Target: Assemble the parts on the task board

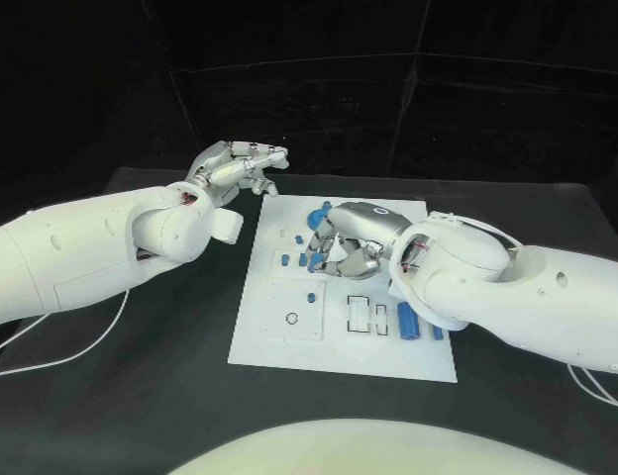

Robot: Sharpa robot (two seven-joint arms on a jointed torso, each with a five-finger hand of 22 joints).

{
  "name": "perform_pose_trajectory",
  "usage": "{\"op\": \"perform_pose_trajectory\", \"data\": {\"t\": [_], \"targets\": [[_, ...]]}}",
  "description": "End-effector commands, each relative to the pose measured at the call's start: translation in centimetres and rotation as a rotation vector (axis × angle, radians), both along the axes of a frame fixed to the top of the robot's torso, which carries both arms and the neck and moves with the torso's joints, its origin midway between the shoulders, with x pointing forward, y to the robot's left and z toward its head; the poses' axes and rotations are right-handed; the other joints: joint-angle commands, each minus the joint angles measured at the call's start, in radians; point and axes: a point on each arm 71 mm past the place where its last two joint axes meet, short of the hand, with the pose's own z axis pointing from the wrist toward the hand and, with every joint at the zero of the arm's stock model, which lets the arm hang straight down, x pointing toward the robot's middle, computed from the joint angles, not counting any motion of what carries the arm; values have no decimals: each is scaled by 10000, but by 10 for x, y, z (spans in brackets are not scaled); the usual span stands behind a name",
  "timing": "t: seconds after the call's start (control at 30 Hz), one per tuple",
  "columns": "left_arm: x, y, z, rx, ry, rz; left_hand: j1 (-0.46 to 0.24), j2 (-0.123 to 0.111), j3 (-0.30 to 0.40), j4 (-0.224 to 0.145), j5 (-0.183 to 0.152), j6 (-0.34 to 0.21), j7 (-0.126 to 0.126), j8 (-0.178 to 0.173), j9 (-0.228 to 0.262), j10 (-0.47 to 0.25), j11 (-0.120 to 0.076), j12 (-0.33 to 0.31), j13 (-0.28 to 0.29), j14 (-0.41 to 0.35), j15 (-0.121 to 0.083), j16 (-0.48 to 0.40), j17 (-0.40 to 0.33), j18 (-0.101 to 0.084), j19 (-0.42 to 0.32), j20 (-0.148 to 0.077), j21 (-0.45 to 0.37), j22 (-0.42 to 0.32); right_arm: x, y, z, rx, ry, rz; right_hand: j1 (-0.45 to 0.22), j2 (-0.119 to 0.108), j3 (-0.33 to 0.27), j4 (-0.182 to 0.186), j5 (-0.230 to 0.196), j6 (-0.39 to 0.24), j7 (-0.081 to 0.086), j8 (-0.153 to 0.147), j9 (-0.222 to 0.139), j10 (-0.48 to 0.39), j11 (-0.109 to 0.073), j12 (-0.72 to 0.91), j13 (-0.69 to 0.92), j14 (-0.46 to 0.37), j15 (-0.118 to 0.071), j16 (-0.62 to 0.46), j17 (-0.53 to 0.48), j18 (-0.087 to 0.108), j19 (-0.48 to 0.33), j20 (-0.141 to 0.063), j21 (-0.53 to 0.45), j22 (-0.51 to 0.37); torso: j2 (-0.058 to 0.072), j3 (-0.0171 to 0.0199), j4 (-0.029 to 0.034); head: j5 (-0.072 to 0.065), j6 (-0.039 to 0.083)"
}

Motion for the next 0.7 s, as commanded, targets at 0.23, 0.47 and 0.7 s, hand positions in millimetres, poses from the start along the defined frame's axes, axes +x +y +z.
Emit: {"op": "perform_pose_trajectory", "data": {"t": [0.23,0.47,0.7], "targets": [[1,-5,1,-110,-33,-218,129,9,14,-57,-8,-34,12,40,-7,-57,7,37,-13,-94,2,-36,-9,53,-16,18,-53,-13,-15,30,-27,-426,341,1322,-19,13,121,-7,44,29,19,15,-10,23,41,-86,-1,270,-76,46,-34,-167,35,-24,66,-11,-6,-2,5,306,-164],[1,-7,1,-121,-26,-258,129,9,14,-57,-8,-34,12,40,-7,-57,7,37,-13,-94,2,-36,-9,53,-16,18,-53,-13,-19,38,-43,-932,452,1592,-36,6,130,-8,35,19,27,7,-13,17,50,-103,-2,267,-71,38,-52,-166,26,-20,60,-26,-1,10,-17,471,-262],[1,-8,1,-127,-22,-278,129,9,14,-57,-8,-34,12,40,-7,-57,7,37,-13,-94,2,-36,-9,53,-16,18,-53,-13,-18,39,-51,-1174,426,1632,-37,6,134,-10,34,18,27,5,-13,16,50,-107,-2,265,-70,36,-57,-168,27,-19,62,-21,-3,6,-20,556,-324]]}}
